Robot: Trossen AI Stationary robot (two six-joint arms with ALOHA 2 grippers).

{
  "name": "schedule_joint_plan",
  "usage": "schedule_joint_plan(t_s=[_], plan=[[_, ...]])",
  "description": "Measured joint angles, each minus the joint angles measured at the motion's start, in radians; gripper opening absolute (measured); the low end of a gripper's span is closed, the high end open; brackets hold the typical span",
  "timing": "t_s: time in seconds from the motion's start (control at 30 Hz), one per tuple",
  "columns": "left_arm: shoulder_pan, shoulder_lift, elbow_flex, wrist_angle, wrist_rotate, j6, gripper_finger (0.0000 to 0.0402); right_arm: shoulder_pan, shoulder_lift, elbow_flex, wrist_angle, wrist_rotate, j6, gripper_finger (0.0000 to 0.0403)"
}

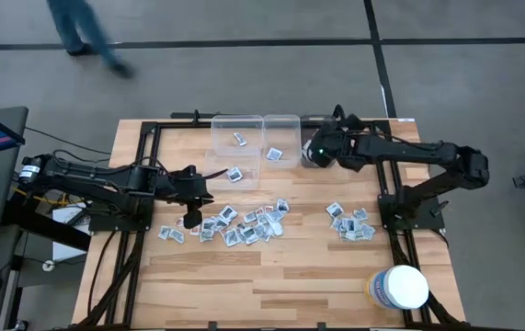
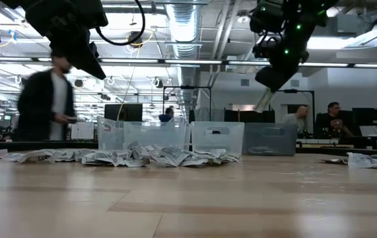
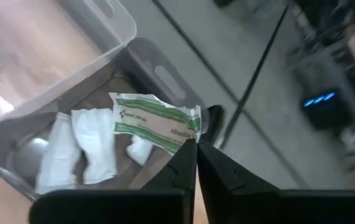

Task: Pick & Place First Aid Supplies
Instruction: Put the bandage pack into the black transparent bin

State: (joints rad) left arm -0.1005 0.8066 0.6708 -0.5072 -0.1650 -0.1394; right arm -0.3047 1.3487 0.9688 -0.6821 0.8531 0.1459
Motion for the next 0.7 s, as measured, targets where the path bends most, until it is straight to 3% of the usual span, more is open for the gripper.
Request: schedule_joint_plan(t_s=[0.13, 0.33, 0.6, 0.7], plan=[[0.000, 0.000, 0.000, 0.005, 0.000, -0.007, 0.0056, -0.037, 0.000, 0.000, 0.002, -0.061, 0.036, 0.0015], [0.000, 0.000, 0.000, 0.008, -0.001, -0.008, 0.0056, -0.059, 0.000, 0.000, 0.006, -0.068, 0.039, 0.0040], [0.000, 0.000, 0.000, 0.010, -0.002, -0.008, 0.0056, -0.049, 0.000, 0.000, 0.013, -0.073, 0.058, 0.0081], [0.000, 0.001, 0.000, 0.010, -0.002, -0.008, 0.0056, -0.030, 0.000, 0.000, 0.029, -0.126, 0.053, 0.0087]])
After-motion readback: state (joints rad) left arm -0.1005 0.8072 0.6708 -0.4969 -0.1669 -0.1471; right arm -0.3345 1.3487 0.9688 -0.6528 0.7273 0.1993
